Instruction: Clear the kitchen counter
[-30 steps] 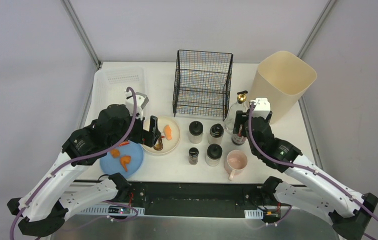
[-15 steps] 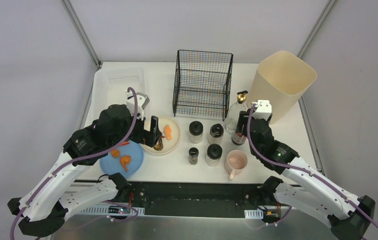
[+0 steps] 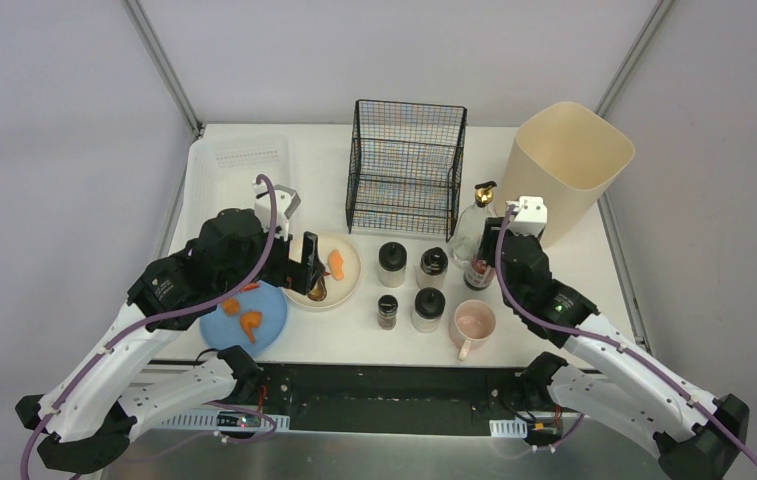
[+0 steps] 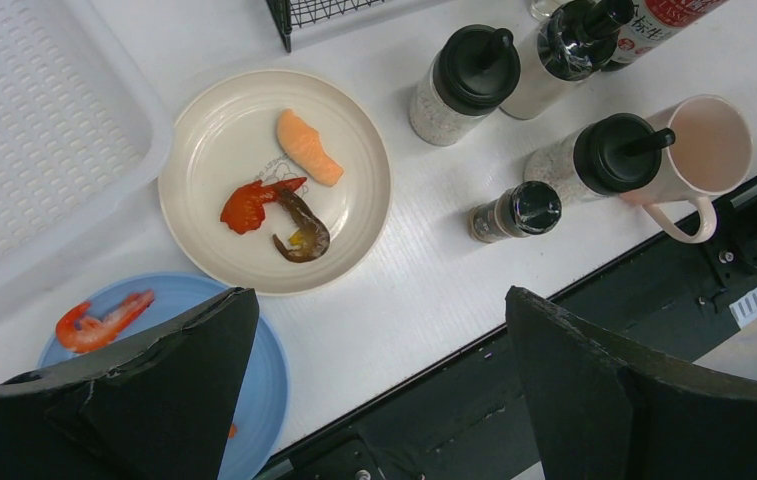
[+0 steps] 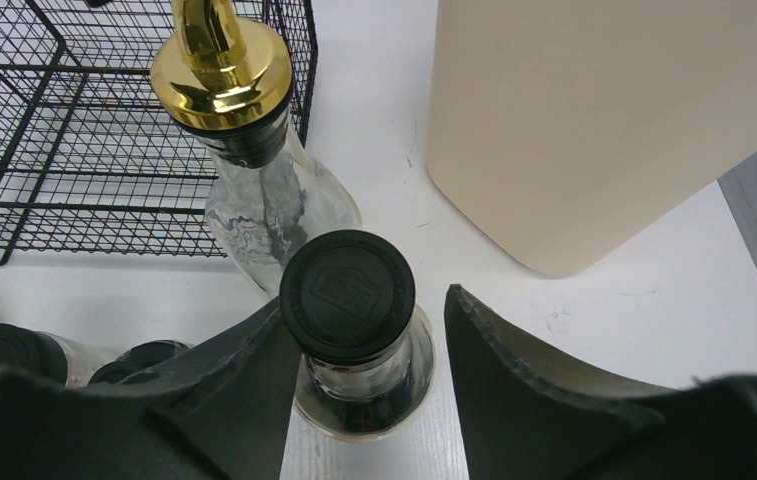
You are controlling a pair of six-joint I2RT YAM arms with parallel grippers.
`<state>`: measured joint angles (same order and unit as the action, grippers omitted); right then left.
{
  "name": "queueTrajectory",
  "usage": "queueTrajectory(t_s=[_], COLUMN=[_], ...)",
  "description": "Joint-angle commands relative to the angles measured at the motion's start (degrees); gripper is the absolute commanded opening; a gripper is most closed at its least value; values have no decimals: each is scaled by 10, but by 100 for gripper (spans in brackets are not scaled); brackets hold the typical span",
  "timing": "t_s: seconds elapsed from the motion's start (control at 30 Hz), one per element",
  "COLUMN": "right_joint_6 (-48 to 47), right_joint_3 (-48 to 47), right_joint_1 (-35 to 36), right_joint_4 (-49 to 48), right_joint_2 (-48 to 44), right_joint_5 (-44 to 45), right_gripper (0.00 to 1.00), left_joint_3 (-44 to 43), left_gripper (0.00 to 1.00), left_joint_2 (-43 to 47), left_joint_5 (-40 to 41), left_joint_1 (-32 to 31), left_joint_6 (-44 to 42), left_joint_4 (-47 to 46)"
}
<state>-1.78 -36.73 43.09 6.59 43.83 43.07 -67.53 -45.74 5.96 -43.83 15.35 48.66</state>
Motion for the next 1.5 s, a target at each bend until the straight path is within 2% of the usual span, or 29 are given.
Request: queueTrajectory(t_s=[0.0, 0.13, 0.27, 0.5, 1.0, 1.2, 1.33, 1.47], right_joint_6=[-7, -10, -12, -27, -97, -137, -187, -239], right_joint_3=[3, 7, 14, 12, -82, -170, -251, -315], right_joint_1=[-5, -9, -10, -11, -11, -10, -11, -10], right_joint_4=[-30, -37, -44, -34, 45, 113, 159, 164], right_joint_2=[0, 0, -1, -6, -71, -76, -48, -16], right_joint_5=[-6, -8, -12, -19, 14, 22, 28, 40], right_gripper=[55, 47, 34, 0, 0, 0, 0, 0], left_joint_3=[4, 6, 9, 9, 1, -1, -1, 4], left_gripper=[100, 100, 100, 99, 100, 100, 99, 100], left_joint_2=[1, 0, -4, -8, -8, -8, -6, -2], left_joint_5=[-8, -6, -11, -14, -8, -12, -14, -13], left_joint_1=[0, 0, 0, 0, 0, 0, 0, 0], left_joint_6=[-6, -5, -4, -8, -16, -11, -9, -5], left_joint_4=[-18, -18, -17, -18, -18, -18, -18, -18])
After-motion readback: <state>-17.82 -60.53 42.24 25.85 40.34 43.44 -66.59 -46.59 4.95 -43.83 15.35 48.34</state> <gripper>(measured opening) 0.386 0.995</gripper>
